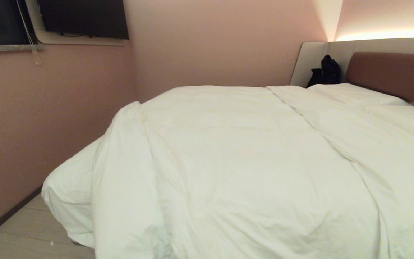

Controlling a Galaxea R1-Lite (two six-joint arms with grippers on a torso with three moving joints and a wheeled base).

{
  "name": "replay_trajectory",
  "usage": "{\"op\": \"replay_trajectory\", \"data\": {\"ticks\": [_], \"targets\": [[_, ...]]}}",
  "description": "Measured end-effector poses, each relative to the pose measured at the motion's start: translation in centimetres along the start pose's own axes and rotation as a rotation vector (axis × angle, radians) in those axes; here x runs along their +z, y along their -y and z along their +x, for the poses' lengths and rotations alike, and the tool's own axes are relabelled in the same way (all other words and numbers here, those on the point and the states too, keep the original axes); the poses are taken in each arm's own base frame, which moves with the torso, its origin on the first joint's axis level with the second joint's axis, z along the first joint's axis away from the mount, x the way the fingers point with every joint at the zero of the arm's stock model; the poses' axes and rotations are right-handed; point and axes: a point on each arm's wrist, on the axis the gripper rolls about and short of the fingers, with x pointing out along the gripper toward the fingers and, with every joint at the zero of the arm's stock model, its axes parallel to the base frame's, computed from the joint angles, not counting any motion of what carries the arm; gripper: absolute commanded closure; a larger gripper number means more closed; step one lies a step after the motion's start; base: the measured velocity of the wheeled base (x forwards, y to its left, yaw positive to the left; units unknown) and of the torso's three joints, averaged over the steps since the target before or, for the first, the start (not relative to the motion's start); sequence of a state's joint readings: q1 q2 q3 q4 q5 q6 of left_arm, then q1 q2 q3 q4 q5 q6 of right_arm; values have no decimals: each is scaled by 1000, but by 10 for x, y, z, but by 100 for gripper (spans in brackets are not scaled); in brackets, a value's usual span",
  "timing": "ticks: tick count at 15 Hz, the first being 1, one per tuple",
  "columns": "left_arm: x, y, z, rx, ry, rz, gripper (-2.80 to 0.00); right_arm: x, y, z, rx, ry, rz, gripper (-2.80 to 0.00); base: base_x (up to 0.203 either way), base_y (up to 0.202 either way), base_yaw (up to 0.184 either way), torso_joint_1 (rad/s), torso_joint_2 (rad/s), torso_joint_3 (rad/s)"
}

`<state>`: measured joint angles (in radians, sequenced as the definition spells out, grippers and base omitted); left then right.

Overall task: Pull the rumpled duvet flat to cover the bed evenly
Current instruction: Hold the folded corner of the quilt

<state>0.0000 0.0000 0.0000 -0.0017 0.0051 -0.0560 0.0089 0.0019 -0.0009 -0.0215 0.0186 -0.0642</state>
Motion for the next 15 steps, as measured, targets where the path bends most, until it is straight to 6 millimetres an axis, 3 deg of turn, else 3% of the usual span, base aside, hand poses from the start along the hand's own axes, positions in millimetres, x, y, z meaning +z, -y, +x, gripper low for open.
{"op": "replay_trajectory", "data": {"ticks": [15], "targets": [[0, 0, 0, -1, 1, 0, 0, -2, 0, 0, -2, -19, 33, 0, 0, 0, 0, 0, 0, 0]]}}
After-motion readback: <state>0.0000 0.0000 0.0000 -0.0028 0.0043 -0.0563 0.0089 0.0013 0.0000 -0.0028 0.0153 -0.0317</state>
